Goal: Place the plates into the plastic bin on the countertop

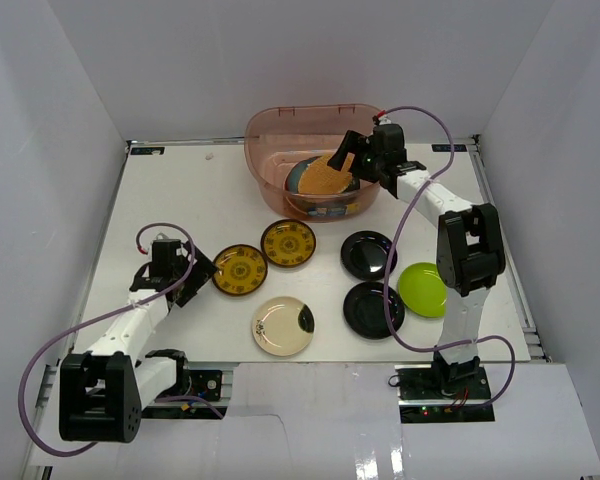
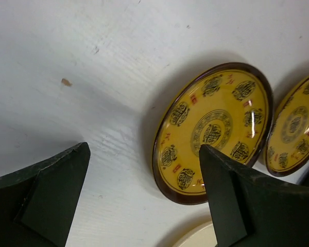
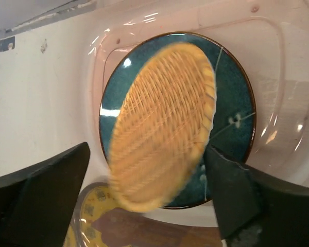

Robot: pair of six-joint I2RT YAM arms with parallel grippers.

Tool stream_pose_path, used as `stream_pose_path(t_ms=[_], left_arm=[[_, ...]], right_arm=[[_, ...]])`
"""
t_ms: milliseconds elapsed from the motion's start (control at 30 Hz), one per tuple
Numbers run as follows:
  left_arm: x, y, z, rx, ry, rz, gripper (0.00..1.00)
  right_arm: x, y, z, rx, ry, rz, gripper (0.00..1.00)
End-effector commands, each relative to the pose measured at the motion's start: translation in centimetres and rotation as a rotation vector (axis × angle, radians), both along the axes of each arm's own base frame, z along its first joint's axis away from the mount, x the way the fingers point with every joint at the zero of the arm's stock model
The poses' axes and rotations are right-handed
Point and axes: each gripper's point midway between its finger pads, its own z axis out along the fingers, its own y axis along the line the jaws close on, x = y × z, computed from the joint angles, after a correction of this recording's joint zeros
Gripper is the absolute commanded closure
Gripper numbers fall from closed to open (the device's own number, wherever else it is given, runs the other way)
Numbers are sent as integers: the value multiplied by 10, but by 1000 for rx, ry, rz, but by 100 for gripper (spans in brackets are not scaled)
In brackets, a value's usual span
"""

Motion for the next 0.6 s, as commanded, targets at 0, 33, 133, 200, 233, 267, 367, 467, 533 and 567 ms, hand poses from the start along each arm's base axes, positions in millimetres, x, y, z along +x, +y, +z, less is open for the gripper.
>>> stream_pose_path(t_ms=[0, 33, 133, 200, 233, 267, 367, 467, 533, 567], left_arm=[[1, -4, -1, -52, -9, 23, 2], [-2, -4, -6, -52, 3, 26, 2], [2, -12, -8, -91, -16, 2, 2], [4, -21, -13, -134, -10, -26, 3], [3, -22, -19, -141, 7, -25, 6], [3, -23, -21, -148, 9, -31, 8], [8, -27, -28, -159, 19, -48, 14], [10, -28, -32, -162, 24, -54, 23], [10, -28, -33, -163, 25, -55, 32], [11, -28, -33, -162, 21, -54, 43]], right_arm=[[2, -4, 64, -28, -153, -14, 0], [1, -5, 70, -40, -170, -9, 4], [-6, -8, 96, -51, -218, -2, 8], [-16, -11, 105, -72, -224, 15, 8], [-22, -11, 112, -75, -234, 29, 8], [-27, -11, 113, -87, -237, 44, 8], [-51, -13, 107, -99, -240, 63, 8], [-71, -15, 96, -91, -221, 95, 8], [-95, -12, 90, -79, -208, 135, 5], [-108, -3, 87, -78, -217, 166, 1]])
